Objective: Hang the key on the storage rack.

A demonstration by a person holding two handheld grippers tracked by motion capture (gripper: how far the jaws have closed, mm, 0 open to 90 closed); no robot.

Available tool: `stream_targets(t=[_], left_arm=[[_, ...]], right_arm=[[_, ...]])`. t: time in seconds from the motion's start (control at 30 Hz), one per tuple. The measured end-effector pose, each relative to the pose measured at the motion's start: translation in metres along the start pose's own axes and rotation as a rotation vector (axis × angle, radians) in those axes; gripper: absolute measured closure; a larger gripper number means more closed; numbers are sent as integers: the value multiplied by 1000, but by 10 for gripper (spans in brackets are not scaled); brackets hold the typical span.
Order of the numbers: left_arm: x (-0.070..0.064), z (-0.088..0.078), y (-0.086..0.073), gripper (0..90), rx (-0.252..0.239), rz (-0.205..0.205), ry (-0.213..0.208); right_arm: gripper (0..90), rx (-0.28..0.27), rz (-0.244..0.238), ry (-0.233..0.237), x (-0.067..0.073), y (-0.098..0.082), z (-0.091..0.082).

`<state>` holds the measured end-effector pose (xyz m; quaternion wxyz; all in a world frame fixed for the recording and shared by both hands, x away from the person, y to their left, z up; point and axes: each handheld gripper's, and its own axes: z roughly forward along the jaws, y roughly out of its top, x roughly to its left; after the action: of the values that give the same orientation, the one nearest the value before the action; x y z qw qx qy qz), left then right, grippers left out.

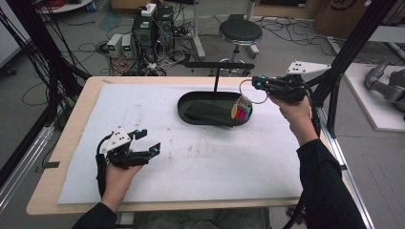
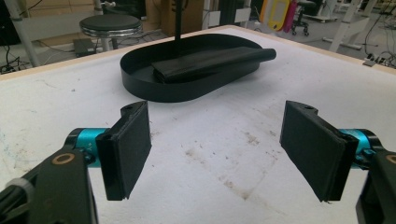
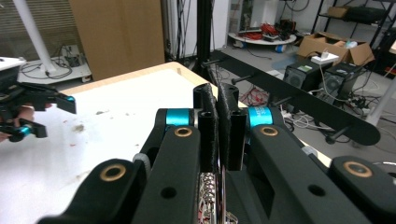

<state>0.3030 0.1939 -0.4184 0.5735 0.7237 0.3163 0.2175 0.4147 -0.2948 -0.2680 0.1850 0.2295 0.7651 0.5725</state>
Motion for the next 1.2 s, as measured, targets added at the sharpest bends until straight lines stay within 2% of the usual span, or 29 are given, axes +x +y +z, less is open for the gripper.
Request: stream_targets(t=[0.07,0.27,0.83,1.0,1.1,1.2], left_arm=[[0,0,0,247,0,3,-3],[0,1,0,247,0,4,-10],[-3,-10,-2,247,-12,16,4],[-2,-16,-5,247,-16,8,13],[-2,-21,-7,247,-14,6,22],[-2,-24,-7,247,-14,7,26]], right_arm=[[878,19,-3,-9,-3,1,3],[878,22,-13,-27,-11,6,13],[878,65,17,-76,-40,-5,38],[878,73,17,-77,-43,-3,43],[878,81,-7,-86,-44,0,46],[879,81,0,-86,-46,-2,47]])
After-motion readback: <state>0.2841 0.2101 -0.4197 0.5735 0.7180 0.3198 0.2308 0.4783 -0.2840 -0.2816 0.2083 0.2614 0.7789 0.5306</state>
